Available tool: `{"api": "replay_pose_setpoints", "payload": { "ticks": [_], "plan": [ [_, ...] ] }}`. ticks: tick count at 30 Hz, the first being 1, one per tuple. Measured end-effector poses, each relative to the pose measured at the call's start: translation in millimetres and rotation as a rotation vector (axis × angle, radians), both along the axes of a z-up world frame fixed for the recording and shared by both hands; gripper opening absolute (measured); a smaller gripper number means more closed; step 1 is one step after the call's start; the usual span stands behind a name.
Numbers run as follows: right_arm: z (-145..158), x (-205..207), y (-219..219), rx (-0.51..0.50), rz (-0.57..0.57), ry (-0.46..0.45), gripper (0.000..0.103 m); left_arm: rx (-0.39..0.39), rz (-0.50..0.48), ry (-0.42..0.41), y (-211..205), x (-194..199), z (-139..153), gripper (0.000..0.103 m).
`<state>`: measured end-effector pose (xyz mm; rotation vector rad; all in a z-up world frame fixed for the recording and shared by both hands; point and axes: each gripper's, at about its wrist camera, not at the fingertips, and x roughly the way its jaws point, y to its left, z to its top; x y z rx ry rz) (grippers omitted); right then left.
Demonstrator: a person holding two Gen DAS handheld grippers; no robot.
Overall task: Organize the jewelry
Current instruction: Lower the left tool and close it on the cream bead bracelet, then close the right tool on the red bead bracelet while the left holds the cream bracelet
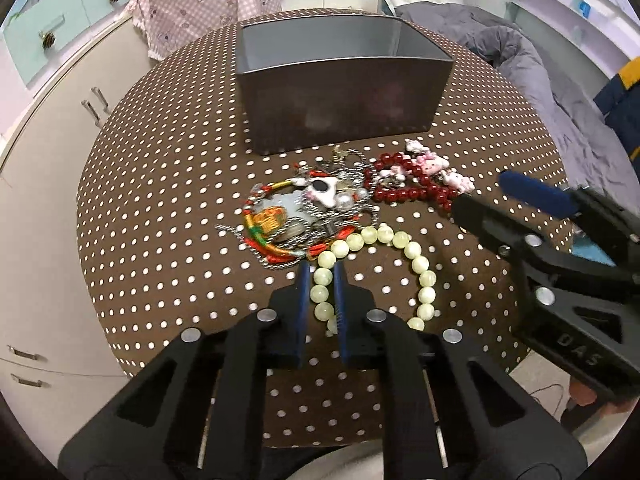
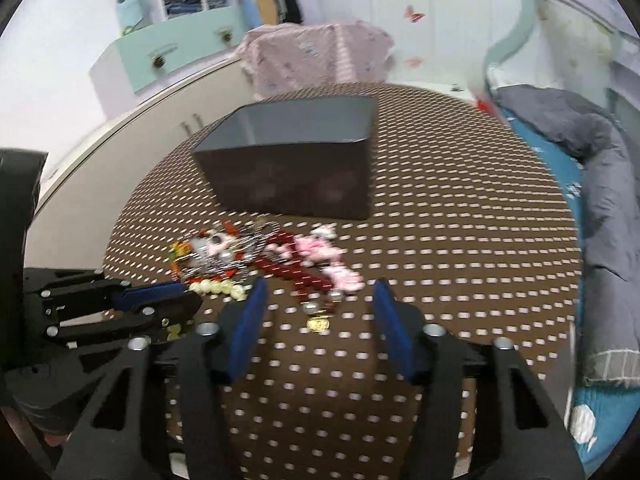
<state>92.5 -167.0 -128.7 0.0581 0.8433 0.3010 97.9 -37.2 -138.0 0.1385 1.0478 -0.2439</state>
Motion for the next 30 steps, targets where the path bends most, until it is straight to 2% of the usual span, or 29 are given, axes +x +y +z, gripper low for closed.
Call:
{"api": "replay_pose_setpoints", "payload": {
  "ticks": [1, 4, 9, 11, 14, 22, 30],
  "plan": [
    [-1.0, 1.1, 2.8, 0.006, 0.016, 0.005, 0.037, -0.01, 0.003, 0.003, 2.2, 0.2, 0.0, 0.012],
    [-2.9, 4.1, 9.2, 0.008, 0.048, 0.011, 0.031, -0.034, 0.013, 0.009, 7.5, 0.5, 0.9, 0.011],
    [-11.8, 11.2, 17.1, -0.044, 0.057, 0.018, 0.022, -0.07, 0.018, 0.008, 17.8, -0.9, 3.8, 0.011],
    [-18.2, 15.1, 21.0, -0.09, 0.055, 0.03, 0.012, -0.085, 0.019, 0.006, 19.5, 0.1, 6.0, 0.011],
    [-20.2, 14.6, 22.9, -0.115, 0.054, 0.021, 0.006, -0.11, 0.015, -0.001, 21.5, -1.9, 9.3, 0.011],
    [-12.6, 17.2, 15.4, -0.073, 0.029, 0.035, 0.006, -0.149, 0.003, -0.039, 26.5, -2.9, 23.1, 0.011],
    [13.2, 14.4, 12.0, -0.009, 0.024, -0.008, 0.006, -0.169, 0.006, -0.074, 32.9, -1.6, 34.1, 0.011]
  ]
}}
